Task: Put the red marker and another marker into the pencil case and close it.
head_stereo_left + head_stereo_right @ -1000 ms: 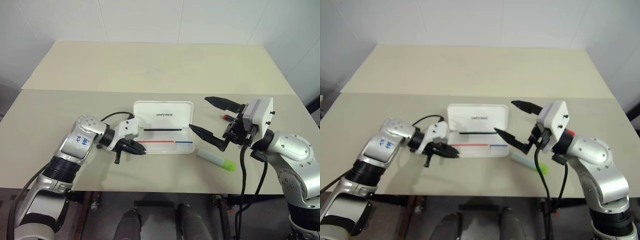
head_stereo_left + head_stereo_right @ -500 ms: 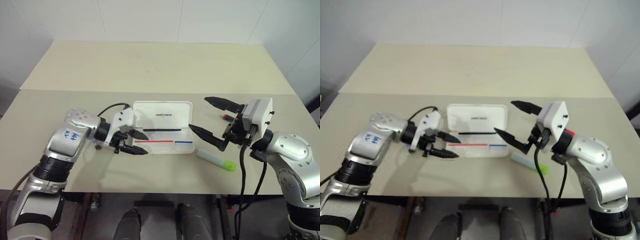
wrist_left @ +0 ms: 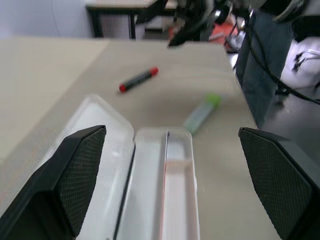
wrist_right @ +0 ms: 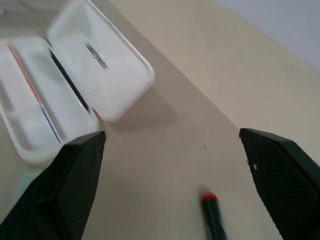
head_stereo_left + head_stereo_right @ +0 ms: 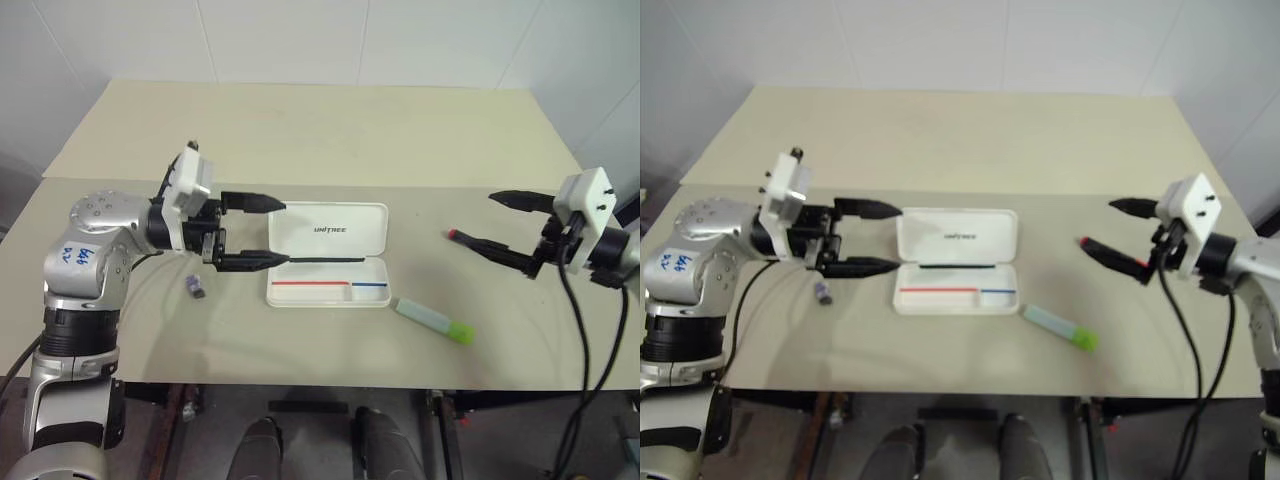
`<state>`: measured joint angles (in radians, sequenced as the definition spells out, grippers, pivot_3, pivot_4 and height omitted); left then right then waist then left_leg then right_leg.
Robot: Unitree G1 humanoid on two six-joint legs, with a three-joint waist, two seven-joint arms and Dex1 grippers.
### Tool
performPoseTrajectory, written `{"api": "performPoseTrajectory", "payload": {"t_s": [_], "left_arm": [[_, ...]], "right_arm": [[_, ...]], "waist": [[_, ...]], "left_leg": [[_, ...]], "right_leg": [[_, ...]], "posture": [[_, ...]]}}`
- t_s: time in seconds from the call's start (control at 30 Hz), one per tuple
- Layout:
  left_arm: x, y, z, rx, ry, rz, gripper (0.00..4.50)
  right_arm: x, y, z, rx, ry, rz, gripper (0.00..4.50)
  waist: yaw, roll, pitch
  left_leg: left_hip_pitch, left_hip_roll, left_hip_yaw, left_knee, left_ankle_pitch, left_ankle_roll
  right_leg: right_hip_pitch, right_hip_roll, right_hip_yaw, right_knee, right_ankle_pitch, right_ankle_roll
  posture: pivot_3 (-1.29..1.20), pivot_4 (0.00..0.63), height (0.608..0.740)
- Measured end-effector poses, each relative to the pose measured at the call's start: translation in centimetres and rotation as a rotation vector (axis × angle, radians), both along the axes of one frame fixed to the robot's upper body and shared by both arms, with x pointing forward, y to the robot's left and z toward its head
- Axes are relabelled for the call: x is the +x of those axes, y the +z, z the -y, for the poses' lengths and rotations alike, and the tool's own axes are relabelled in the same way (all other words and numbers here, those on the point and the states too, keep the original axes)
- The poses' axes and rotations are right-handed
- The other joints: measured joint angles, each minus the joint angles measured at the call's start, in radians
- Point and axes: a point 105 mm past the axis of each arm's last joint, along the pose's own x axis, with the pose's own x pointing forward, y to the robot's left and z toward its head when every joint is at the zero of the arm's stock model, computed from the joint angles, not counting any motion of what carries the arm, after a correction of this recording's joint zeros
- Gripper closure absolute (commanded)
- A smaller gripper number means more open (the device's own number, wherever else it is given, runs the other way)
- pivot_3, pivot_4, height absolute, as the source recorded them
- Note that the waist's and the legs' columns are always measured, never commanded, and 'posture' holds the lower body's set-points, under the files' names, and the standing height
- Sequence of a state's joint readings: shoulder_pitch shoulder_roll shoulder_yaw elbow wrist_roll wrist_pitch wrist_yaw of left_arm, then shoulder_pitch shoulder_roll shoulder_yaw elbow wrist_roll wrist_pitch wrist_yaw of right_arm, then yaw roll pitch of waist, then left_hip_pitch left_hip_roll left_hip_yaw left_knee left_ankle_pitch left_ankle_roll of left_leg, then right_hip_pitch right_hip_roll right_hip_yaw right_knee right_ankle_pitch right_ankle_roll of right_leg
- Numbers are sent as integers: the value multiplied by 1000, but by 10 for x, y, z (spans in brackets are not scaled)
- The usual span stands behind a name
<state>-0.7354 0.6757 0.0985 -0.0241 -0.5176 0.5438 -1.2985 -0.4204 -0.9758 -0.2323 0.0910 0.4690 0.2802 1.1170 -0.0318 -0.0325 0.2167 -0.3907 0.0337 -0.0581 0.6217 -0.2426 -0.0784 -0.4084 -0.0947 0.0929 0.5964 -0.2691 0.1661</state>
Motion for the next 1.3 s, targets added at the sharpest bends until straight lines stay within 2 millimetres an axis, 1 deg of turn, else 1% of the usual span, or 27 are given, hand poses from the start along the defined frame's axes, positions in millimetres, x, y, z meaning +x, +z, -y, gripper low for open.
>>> {"api": "performPoseTrajectory", "payload": {"t_s": [0.07, 0.13, 0.2, 0.33, 0.5, 0.7, 0.87, 1.03, 1.1, 1.13, 1.3], "left_arm": [[0, 6, 3, -16, -12, 6, 45], [0, 9, 5, -29, -24, 3, 45], [0, 10, 6, -36, -28, -3, 45], [1, 18, 11, -62, -58, -17, 45], [1, 21, 13, -70, -63, -23, 45], [-1, 22, 11, -65, -59, -34, 45], [-6, 26, 7, -62, -43, -10, 45], [-10, 27, 4, -48, -29, -8, 45], [-10, 28, 3, -49, -21, -4, 0], [-10, 28, 3, -50, -21, -3, 0], [-13, 26, 3, -38, -21, 1, 0]], "right_arm": [[7, -7, 11, -30, -1, -53, 0], [12, -19, 22, -52, -14, -112, 0], [18, -26, 29, -67, -20, -155, 0], [39, -35, 44, -114, -67, -206, 0], [51, -56, 47, -145, -89, -276, 0], [58, -65, 48, -185, -114, -316, 0], [60, -83, 50, -197, -154, -370, 0], [61, -86, 52, -203, -185, -395, 0], [61, -87, 53, -195, -192, -410, 386], [60, -88, 53, -191, -190, -417, 651], [59, -90, 47, -173, -155, -443, 2439]], "waist": [[-4, 0, 0], [-11, 0, 0], [-17, 1, 0], [-30, 1, 1], [-33, 2, 1], [-34, 2, 1], [-39, 2, 1], [-50, 2, 1], [-51, 2, 1], [-52, 2, 1], [-53, 2, 1]], "left_leg": [[0, 0, 0, 0, 0, 0], [0, 0, 0, 0, 0, 0], [0, 0, 1, -1, 0, 0], [1, 0, 1, 0, 0, 0], [0, 0, 1, -2, 0, -1], [0, 0, 1, -2, 0, -2], [0, 0, 1, -2, 0, -2], [0, 0, 1, -2, 1, -2], [1, 0, 1, -2, 0, -2], [1, 0, 1, -2, 0, -2], [1, 0, 1, 0, 0, -2]], "right_leg": [[0, 0, 0, 0, 0, 0], [0, 0, 0, 0, 0, 1], [0, 0, 0, 0, 0, 1], [0, 0, 0, 0, 1, 1], [-1, 0, 0, 0, 1, 2], [-1, 0, 0, -1, 0, 2], [-1, 0, 0, 0, 0, 2], [0, 0, 0, 0, 0, 2], [0, 0, 0, 1, 0, 2], [0, 0, 0, 1, 0, 2], [0, 0, 1, 2, 1, 3]], "posture": [[0, 150, 740], [0, 150, 740], [0, 150, 740], [0, 150, 740], [0, 150, 740], [0, 150, 740], [0, 150, 740], [0, 150, 740], [0, 150, 740], [0, 150, 740], [0, 150, 740]]}}
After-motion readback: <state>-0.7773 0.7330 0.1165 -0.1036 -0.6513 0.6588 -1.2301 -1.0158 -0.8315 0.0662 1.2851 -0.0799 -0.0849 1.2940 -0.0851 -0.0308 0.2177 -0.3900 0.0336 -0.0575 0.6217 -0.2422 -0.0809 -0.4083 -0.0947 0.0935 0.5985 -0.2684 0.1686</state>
